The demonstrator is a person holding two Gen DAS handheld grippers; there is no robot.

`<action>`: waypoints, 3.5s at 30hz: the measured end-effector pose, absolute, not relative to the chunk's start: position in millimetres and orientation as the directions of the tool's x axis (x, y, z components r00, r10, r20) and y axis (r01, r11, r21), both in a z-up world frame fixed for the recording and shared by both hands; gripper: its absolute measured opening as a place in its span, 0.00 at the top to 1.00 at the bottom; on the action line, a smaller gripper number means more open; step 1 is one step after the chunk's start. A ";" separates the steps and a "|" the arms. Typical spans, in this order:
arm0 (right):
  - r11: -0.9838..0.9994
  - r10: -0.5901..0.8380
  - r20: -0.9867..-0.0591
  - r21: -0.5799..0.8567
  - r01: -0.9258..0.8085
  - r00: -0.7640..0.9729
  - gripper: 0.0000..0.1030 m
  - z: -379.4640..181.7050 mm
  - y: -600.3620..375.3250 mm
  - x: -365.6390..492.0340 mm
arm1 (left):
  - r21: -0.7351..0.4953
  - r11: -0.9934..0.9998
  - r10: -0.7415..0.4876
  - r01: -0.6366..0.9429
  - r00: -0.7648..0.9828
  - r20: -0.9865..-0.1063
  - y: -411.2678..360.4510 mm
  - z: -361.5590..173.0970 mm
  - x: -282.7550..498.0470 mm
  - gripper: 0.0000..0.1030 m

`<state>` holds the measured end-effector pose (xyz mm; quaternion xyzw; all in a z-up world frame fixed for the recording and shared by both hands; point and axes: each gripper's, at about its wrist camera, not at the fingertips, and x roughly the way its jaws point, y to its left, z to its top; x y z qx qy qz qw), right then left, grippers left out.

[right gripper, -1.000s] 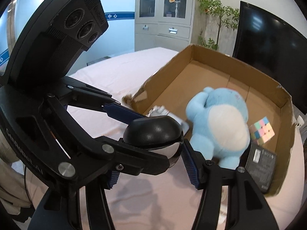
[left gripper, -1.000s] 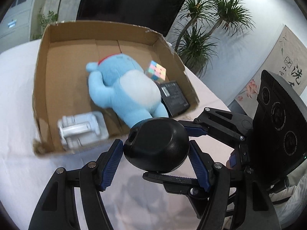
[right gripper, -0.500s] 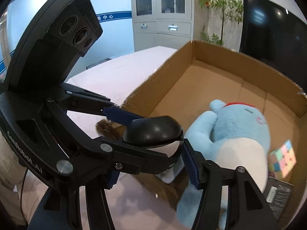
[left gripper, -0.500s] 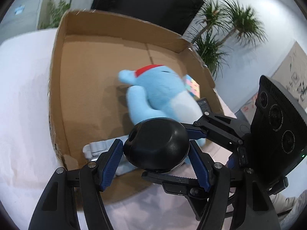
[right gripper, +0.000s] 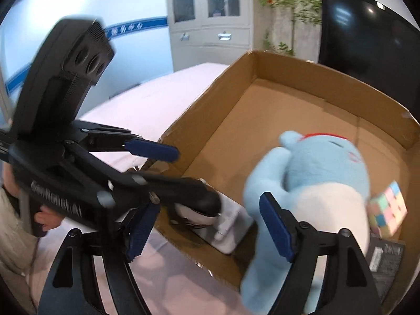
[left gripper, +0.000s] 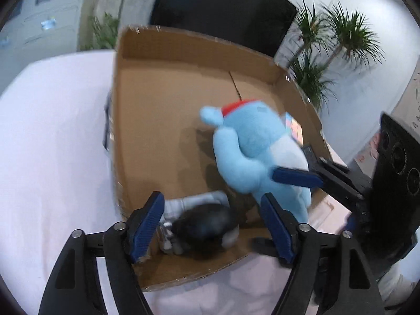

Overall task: Organize objects
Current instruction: 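Lift the black speaker, carry it into the box and release, then move both grippers to the clear-white phone case and grasp its rim, then lift the phone case, carry it into the box and release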

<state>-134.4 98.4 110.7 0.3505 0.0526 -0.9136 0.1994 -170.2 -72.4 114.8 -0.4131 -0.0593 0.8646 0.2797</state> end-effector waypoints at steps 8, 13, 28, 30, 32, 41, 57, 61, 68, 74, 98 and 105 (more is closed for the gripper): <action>-0.989 -0.149 -0.608 0.088 0.121 -0.780 0.23 147.3 203.9 -66.8 | -0.409 -0.773 0.624 -0.485 -0.465 -0.628 -43.4 137.0 -144.2 0.22; -0.982 -0.068 -0.631 0.180 -0.060 -0.773 0.23 130.1 277.9 -24.8 | -0.485 -0.670 0.718 -0.562 -0.323 -0.617 -2.1 133.2 -113.5 0.22; -0.939 -0.054 -0.780 0.252 -0.234 -0.623 0.84 35.6 351.1 -16.9 | -0.559 -0.754 0.646 -0.344 -0.238 -0.725 78.5 21.8 -113.0 0.49; -0.939 -0.054 -0.774 0.253 -0.231 -0.630 0.84 37.3 348.9 -14.0 | -0.600 -0.734 0.670 -0.318 -0.191 -0.718 82.6 12.3 -120.1 0.64; -0.941 -0.073 -0.769 0.265 -0.212 -0.635 0.87 37.3 345.4 -10.7 | -0.619 -0.718 0.684 -0.318 -0.158 -0.712 88.5 7.5 -121.0 0.75; -0.944 -0.174 -0.680 0.320 -0.075 -0.712 0.91 62.6 299.7 31.1 | -0.540 -0.755 0.641 -0.373 -0.240 -0.729 60.6 31.1 -63.5 0.76; -0.941 -0.326 -0.744 0.313 0.126 -0.583 0.88 21.2 170.9 56.8 | -0.442 -0.868 0.497 -0.227 -0.394 -0.773 -57.1 6.2 39.3 0.75; -0.962 -0.268 -0.762 0.244 0.122 -0.590 0.88 22.8 156.0 55.9 | -0.444 -0.868 0.497 -0.223 -0.404 -0.768 -60.5 2.9 45.4 0.75; -0.974 -0.224 -0.767 0.187 0.125 -0.601 0.78 23.1 146.4 58.8 | -0.416 -0.876 0.482 -0.244 -0.435 -0.761 -57.2 3.2 43.5 0.75; -0.975 -0.218 -0.757 0.190 0.113 -0.616 0.77 22.5 148.3 58.8 | -0.433 -0.865 0.501 -0.253 -0.442 -0.744 -64.3 1.9 47.8 0.75; -0.971 -0.235 -0.688 0.192 0.140 -0.687 0.94 44.7 131.3 57.9 | -0.405 -0.887 0.457 -0.224 -0.556 -0.694 -89.8 29.5 50.4 0.76; -0.974 -0.228 -0.655 0.160 0.163 -0.720 0.94 67.7 123.8 51.6 | -0.417 -0.880 0.466 -0.229 -0.595 -0.655 -100.3 49.6 42.1 0.76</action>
